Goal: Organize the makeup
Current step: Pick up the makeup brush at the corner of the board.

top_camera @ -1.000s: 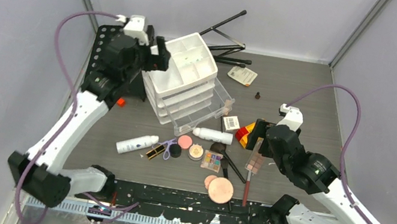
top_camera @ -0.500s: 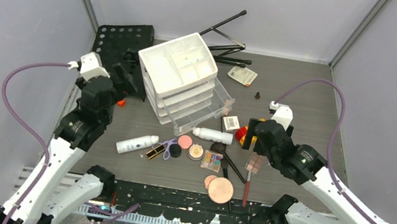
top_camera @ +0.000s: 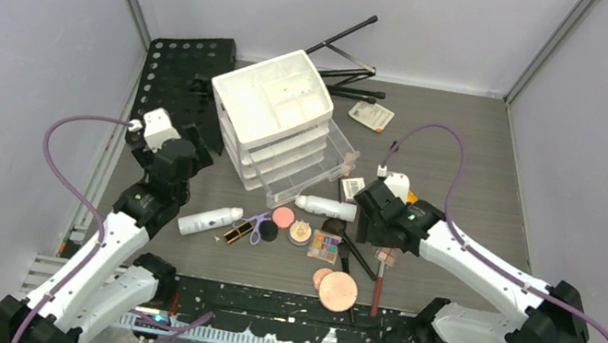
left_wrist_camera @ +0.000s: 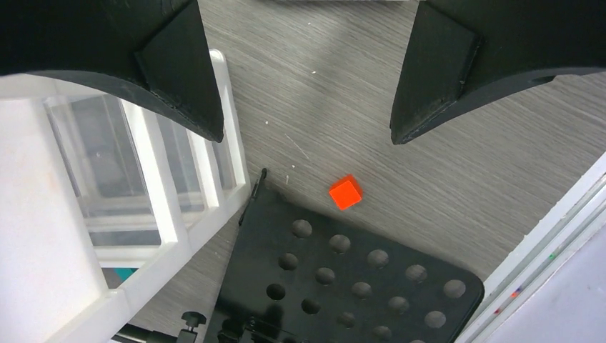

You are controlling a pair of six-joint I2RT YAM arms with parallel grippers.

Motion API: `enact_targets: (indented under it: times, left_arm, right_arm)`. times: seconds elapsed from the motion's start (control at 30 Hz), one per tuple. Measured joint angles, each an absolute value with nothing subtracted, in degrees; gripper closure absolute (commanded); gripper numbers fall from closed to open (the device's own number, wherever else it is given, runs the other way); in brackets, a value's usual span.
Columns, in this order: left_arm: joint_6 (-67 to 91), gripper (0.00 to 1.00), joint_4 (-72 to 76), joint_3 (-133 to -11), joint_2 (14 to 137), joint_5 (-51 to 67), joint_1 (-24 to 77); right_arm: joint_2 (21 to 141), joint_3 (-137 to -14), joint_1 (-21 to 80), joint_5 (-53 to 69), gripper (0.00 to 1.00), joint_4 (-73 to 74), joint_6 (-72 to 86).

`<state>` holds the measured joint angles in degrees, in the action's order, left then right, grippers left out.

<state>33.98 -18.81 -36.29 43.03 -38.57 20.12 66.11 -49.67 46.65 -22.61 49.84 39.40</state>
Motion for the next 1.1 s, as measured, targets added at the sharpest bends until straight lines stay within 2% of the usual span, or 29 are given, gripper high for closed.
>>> enact_targets:
  times: [0.37,0.7,1.1]
  left_arm:
    - [34.00,0.13,-13.39,-29.74,41.89,-37.91,20.12]
    - [33.82,0.13,-12.49,-29.87,43.53,-37.69,20.12]
    - [33.41,0.13,-12.21,-29.87,43.83,-37.41,20.12]
  right_arm:
    - [71.64,-41.60,46.63,-20.05,0.45,41.36,43.92]
    - [77.78,-40.97,46.65,-18.24,0.51,36.71,43.94]
    - [74.74,-40.88,46.65,-17.67,0.51,37.26,43.90]
